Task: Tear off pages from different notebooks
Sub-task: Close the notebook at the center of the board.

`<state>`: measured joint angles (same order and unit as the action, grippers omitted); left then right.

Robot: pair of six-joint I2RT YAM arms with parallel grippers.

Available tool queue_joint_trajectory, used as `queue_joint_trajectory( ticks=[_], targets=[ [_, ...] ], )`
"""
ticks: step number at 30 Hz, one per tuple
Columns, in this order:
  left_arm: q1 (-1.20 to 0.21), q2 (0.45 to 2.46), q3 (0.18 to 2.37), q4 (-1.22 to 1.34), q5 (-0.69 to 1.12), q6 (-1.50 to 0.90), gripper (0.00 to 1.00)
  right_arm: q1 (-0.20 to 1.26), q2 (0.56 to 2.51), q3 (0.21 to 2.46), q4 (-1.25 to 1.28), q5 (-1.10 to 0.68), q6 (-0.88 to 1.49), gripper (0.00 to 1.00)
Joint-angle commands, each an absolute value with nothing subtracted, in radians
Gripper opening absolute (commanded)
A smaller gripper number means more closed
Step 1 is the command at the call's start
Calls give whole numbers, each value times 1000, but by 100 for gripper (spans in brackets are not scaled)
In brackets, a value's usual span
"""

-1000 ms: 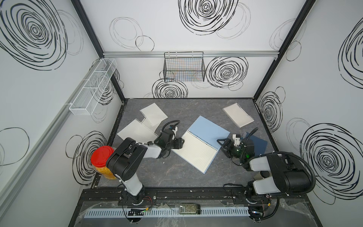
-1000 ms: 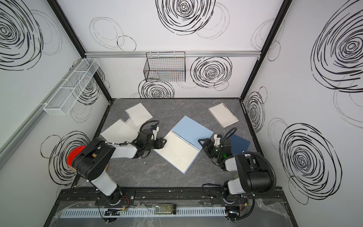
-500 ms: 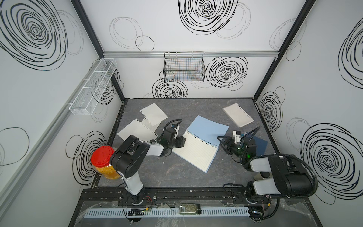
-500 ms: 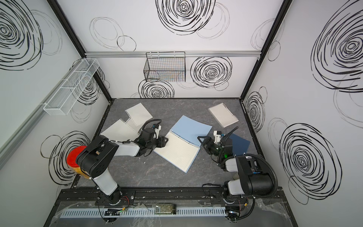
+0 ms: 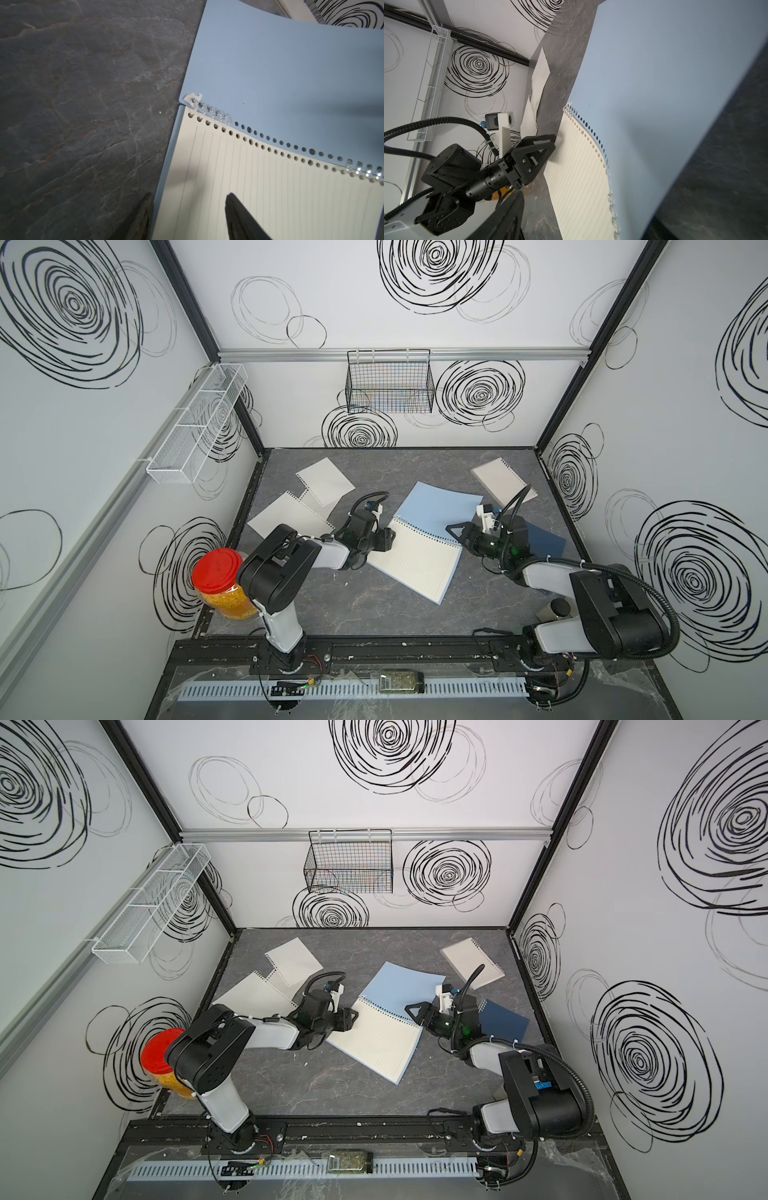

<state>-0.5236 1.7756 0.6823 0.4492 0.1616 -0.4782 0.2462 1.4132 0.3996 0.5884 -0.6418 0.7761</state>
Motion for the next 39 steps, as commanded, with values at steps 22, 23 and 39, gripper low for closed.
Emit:
queue_joint_trajectory(
  ticks=[22,23,39],
  targets=[
    [-543,1837,643,259,239,-491,57,538,1404,793,-100,-96,182,4],
    [-543,1839,641,262,239,-492,57,566,1393,782,-93,-48,171,6],
    [-495,1731,653,214,274,-474,56,765,1173,597,95,198,-24,4]
  ],
)
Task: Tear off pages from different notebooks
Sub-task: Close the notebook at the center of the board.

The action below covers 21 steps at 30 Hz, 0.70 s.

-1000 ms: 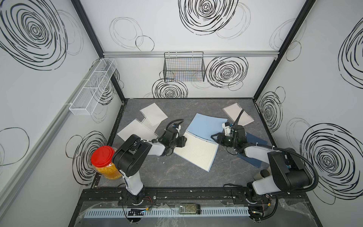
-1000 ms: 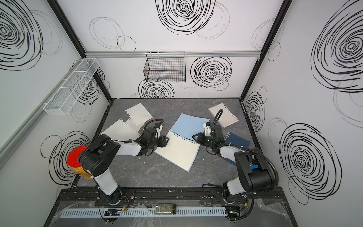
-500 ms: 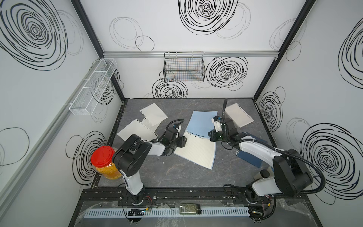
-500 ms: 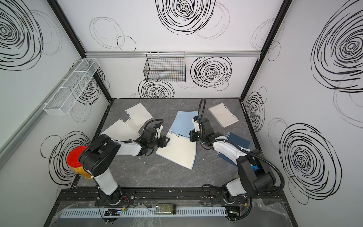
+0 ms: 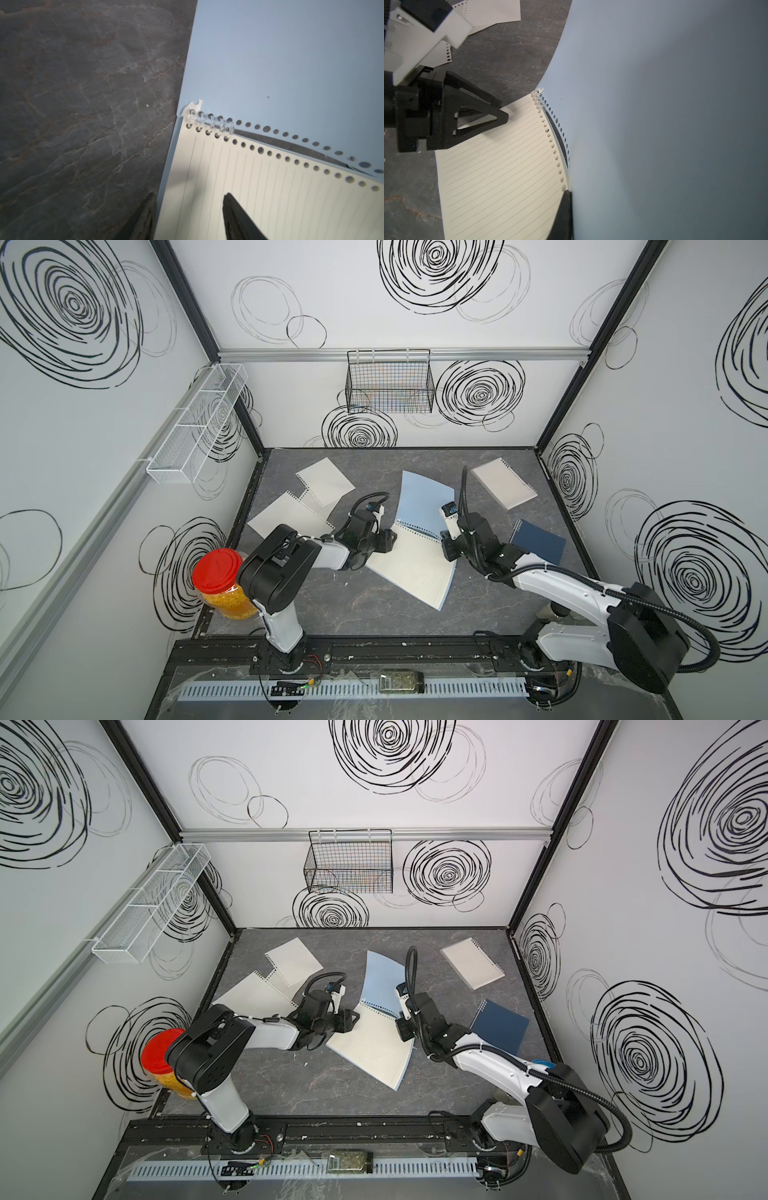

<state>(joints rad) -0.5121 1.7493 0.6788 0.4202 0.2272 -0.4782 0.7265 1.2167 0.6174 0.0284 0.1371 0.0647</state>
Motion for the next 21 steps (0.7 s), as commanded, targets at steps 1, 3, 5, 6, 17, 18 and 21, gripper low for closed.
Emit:
queue_joint_trajectory(
  ticks=[1,3,5,6,17,18,21],
  targets=[
    [-481,1705,665,184,268,-461,56,780,1162,589,105,221,-51,1],
    [-453,1658,687,137,265,-442,56,806,1148,579,122,281,-88,0],
    [-419,1601,703,99,271,-430,56,830,1142,576,130,340,-118,0],
    [-400,1579,709,80,274,-430,57,838,1141,577,132,364,-130,0],
    [-244,1323,838,-52,246,-411,62,978,1236,590,201,679,-322,0],
    [-245,1310,848,-50,265,-421,62,992,1259,596,208,709,-329,0],
    [-261,1263,849,-41,302,-462,66,1014,1321,610,228,757,-345,0]
  ],
)
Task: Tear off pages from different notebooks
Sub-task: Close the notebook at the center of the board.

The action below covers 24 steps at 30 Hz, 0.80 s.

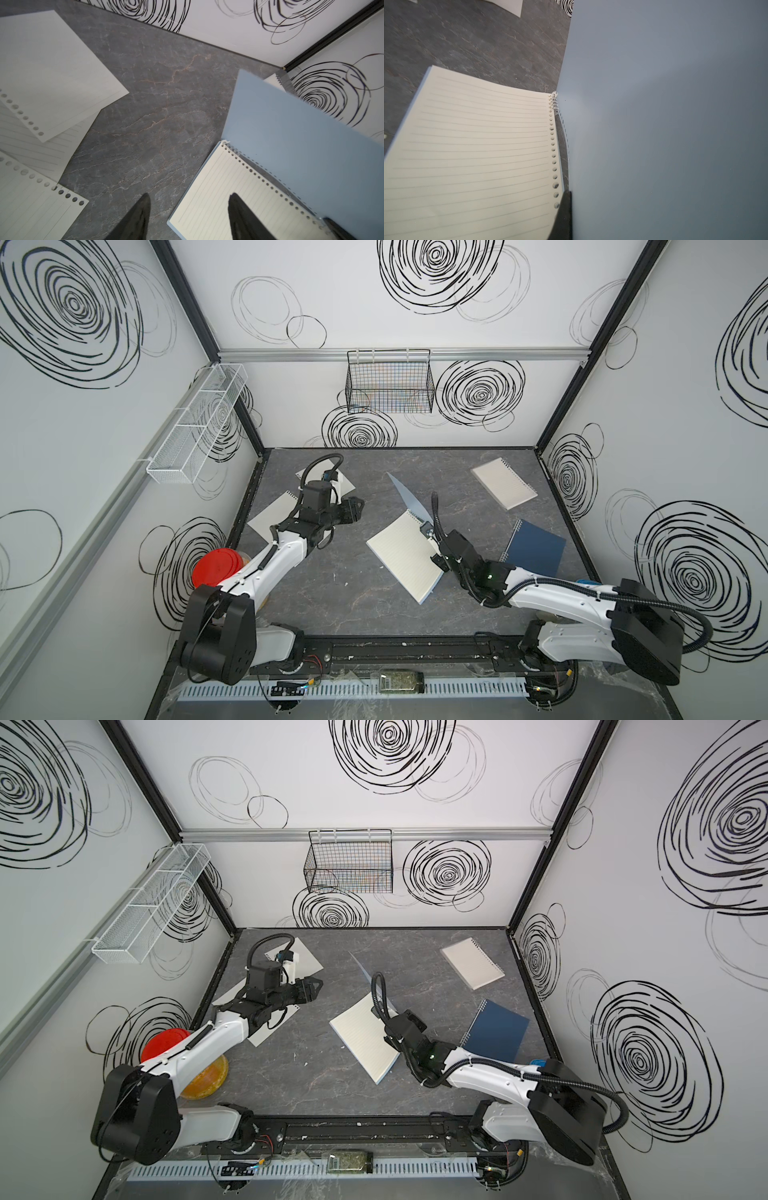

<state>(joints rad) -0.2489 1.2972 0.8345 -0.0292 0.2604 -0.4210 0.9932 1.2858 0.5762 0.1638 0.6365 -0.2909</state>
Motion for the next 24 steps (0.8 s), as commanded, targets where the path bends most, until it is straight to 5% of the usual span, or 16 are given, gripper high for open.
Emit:
queue_joint_trajectory(
  ticks=[1,24],
  targets=[
    [-266,1243,839,-23,318,-481,68,1023,1338,612,241,768,-354,0],
    [-493,1369,838,244,443,-685,80,1117,1478,585,389,887,-402,0]
  ],
)
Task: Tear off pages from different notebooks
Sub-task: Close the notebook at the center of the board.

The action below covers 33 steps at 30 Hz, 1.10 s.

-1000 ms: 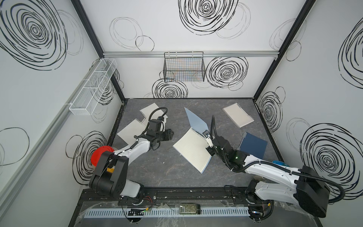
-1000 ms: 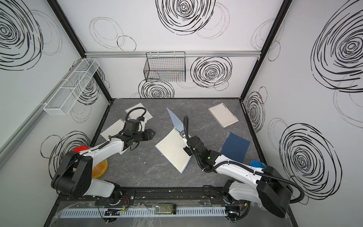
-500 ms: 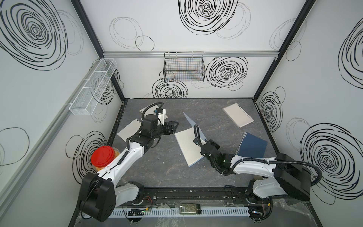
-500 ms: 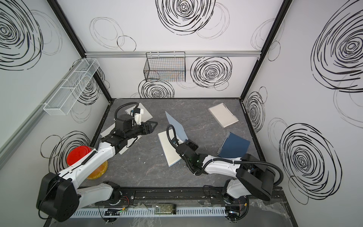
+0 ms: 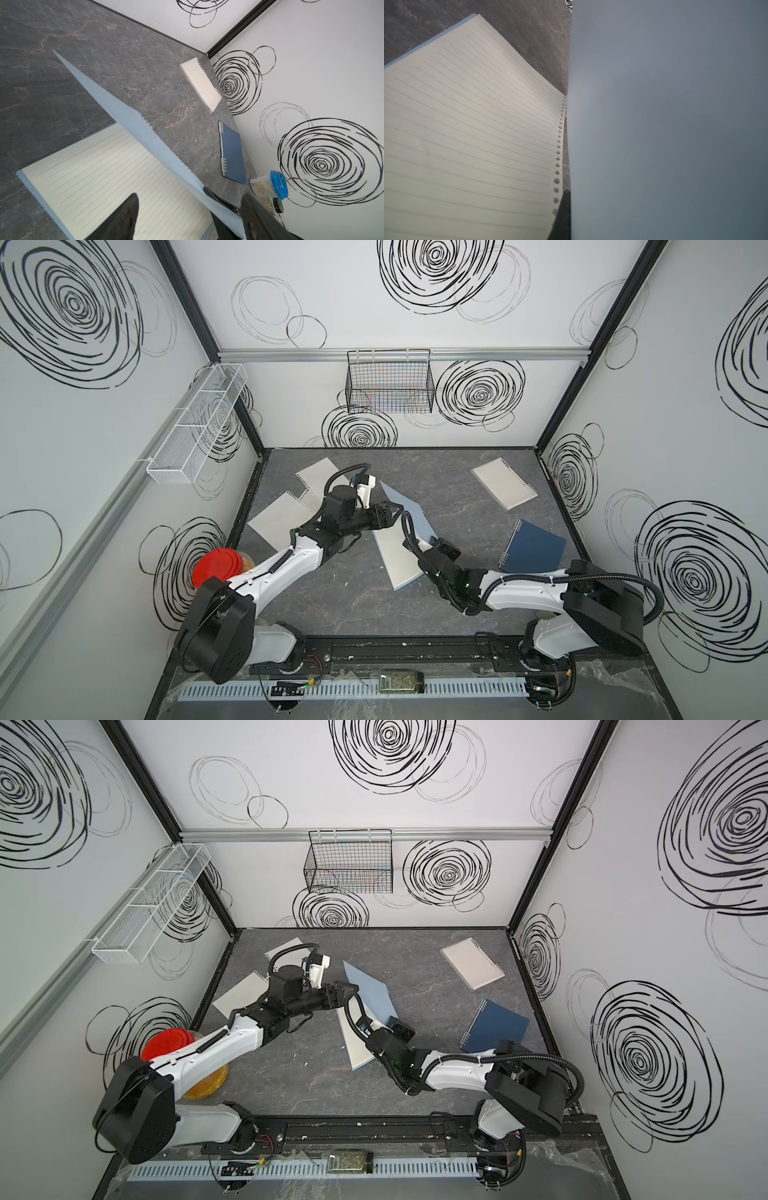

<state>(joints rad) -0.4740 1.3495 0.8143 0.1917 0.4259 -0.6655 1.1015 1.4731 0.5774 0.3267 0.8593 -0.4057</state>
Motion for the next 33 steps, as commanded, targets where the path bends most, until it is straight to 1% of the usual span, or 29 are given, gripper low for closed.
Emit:
queue_joint_trajectory(
  ticks=[1,9,12,18,20,23,25,26,28,30,31,33],
  targets=[
    [-493,1375,838,258,445,-691,80,1118,1482,586,387,887,-402,0],
    [-498,1412,842,262,416,-702,79,1127,1515,587,393,893,-385,0],
    [-491,1411,832,274,394,-712,80,1127,1516,584,390,888,-373,0],
    [-489,1408,846,288,406,-712,83,1127,1509,572,391,885,-359,0],
    [-491,1410,851,290,408,-712,82,1127,1506,569,390,883,-356,0],
    [-496,1427,857,297,419,-716,80,1127,1503,569,385,881,-349,0],
    [-502,1436,856,310,423,-724,74,1127,1503,569,381,879,-340,4],
    [-504,1439,853,318,425,-728,68,1126,1504,571,379,878,-331,7],
    [-505,1441,846,346,429,-742,50,1127,1499,575,364,866,-315,11],
    [-506,1446,848,348,427,-746,34,1127,1487,575,355,846,-303,15],
    [-507,1448,851,346,425,-745,31,1127,1480,573,354,839,-295,18],
    [-506,1453,856,342,420,-745,28,1127,1457,571,340,829,-278,25]
  ],
)
